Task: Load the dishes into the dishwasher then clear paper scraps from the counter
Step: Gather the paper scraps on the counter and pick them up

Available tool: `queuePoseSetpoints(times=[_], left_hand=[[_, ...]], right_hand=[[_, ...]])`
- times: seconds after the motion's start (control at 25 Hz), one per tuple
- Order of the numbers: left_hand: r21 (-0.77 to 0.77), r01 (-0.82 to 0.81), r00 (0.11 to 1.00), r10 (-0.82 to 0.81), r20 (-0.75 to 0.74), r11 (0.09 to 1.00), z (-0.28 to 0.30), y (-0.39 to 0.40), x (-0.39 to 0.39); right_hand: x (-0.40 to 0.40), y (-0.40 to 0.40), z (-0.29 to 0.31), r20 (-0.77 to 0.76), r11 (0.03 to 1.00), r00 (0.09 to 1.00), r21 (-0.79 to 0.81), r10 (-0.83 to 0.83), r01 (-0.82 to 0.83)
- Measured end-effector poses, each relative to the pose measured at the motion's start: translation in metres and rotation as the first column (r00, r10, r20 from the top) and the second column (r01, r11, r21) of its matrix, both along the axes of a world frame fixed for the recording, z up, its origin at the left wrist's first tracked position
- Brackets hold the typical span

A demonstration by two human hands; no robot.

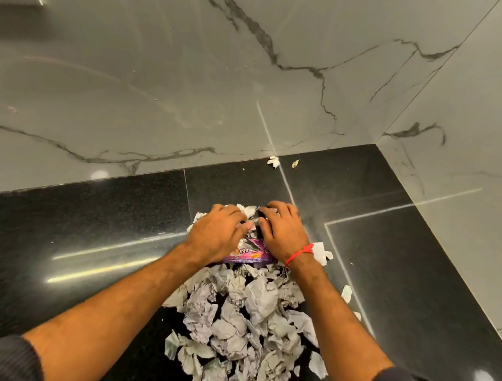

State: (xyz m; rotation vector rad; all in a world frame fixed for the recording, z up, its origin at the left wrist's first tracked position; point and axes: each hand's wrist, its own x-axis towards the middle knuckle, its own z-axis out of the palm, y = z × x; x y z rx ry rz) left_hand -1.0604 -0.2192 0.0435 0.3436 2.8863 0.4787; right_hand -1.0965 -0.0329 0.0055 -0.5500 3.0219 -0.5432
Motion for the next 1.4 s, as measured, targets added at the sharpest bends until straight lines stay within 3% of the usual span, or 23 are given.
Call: queuePoseSetpoints(times=[0.12,0.44,0.6,0.72,0.8,0.92,1.0,1.12,1.24,1.4], left_hand=[[-0.046,-0.031,0.999,0.03,-0.029,0.998,-0.001,0.003,-0.002],[-0.09,0.003,0.999,0.0,0.036,0.996,-0.003,0.001,0.0],[-0.068,0.015,1.0,-0.014,0.014,0.998,-0.007,-0.001,0.003],[-0.069,0.023,1.0,-0.021,0.021,0.997,-0.008,-0.002,0.002],[-0.078,0.021,0.999,-0.018,0.034,0.997,-0.008,-0.001,0.0],[-0.088,0.004,0.999,0.0,0.045,0.996,-0.01,-0.001,-0.002],[-0.085,-0.005,0.999,0.009,0.042,0.996,-0.012,-0.001,-0.002],[-0.073,0.002,1.0,0.0,0.027,0.997,-0.01,-0.002,0.0],[-0.103,0.049,0.996,-0.041,0.077,0.994,-0.002,-0.005,0.01],[-0.166,0.112,0.987,-0.09,0.135,0.98,0.01,-0.012,0.035]], right_hand=[[-0.017,0.005,0.004,-0.01,1.0,1.0,-0.015,0.001,-0.001],[-0.107,-0.024,0.019,0.149,0.994,0.986,0.097,-0.072,0.058],[-0.057,-0.03,0.01,0.006,0.999,1.0,0.036,-0.017,0.017],[-0.054,-0.005,0.014,-0.043,0.993,0.992,-0.029,-0.119,0.118],[-0.074,0.01,0.019,0.056,0.975,0.974,-0.044,-0.217,0.22],[-0.11,0.015,0.022,0.287,0.971,0.928,0.11,-0.237,0.214],[-0.115,0.006,0.02,0.264,0.954,0.933,0.236,-0.245,0.184],[-0.086,0.001,0.023,0.181,0.951,0.959,0.261,-0.219,0.168],[-0.029,0.005,0.017,0.31,0.987,0.944,0.142,-0.112,0.07],[0.04,0.001,0.027,0.42,0.994,0.907,0.109,-0.026,-0.023]])
